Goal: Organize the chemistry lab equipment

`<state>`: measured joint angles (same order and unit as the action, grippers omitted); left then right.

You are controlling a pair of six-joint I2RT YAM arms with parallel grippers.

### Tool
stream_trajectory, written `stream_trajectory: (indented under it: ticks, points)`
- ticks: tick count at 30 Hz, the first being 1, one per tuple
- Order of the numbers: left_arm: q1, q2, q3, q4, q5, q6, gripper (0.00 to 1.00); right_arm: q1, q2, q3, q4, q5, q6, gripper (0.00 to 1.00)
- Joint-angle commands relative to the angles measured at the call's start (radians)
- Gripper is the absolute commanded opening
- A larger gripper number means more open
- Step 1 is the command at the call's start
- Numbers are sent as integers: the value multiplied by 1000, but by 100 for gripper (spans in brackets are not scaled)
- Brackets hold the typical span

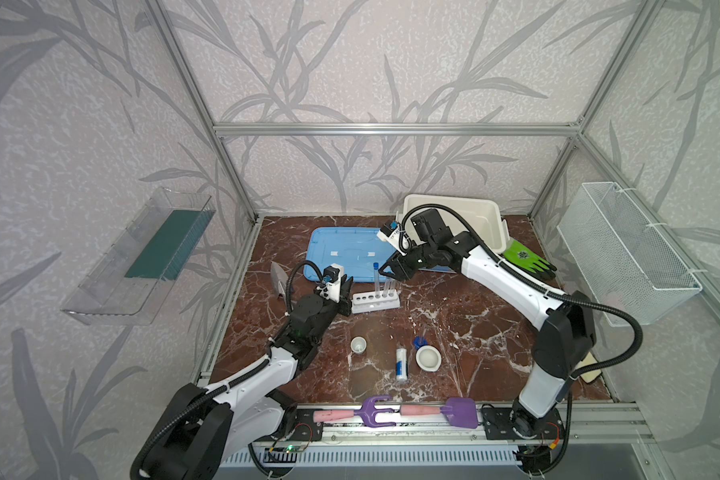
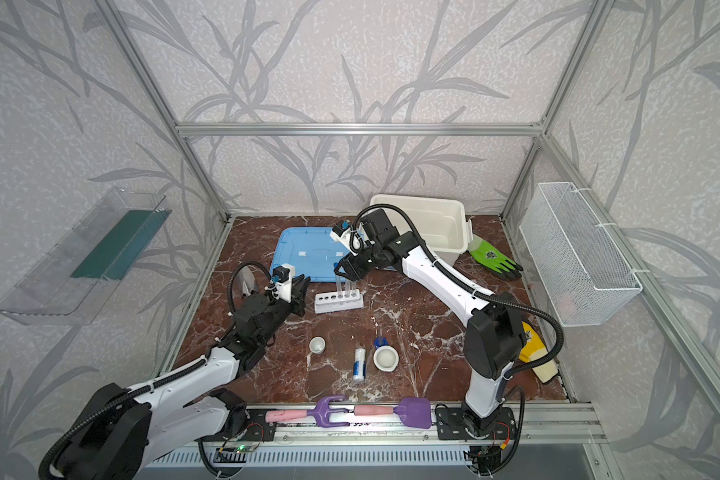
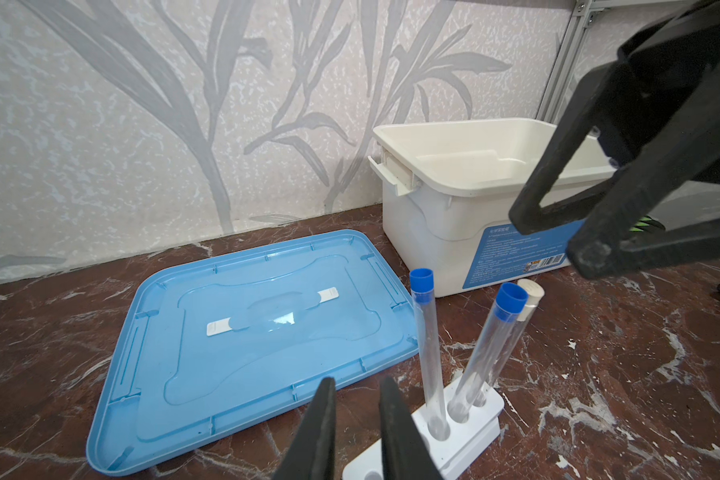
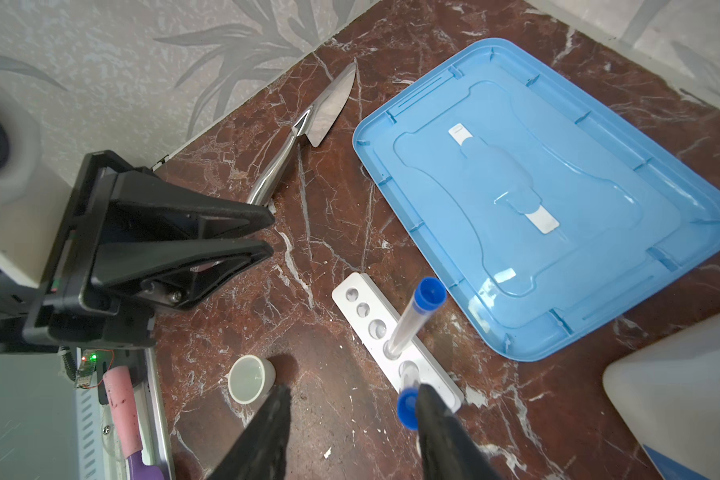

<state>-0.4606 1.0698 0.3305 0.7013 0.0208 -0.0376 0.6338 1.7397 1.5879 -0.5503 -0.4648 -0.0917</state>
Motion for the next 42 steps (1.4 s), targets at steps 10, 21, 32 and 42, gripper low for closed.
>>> stream_trajectory:
  ticks: [10, 21, 32, 42]
  points:
    - [2, -64, 67, -105, 12, -68, 32, -6, -311, -306, 82, 337, 85, 50]
    - [2, -21, 143, -133, 20, -102, 33, 6, -343, -374, 79, 366, 95, 50]
    - [0, -272, 168, -423, -96, -93, 71, -15, -676, -667, 166, 521, 163, 62]
    - [-6, -398, 206, -626, -67, -86, 76, 0, -904, -866, 140, 352, 224, 80]
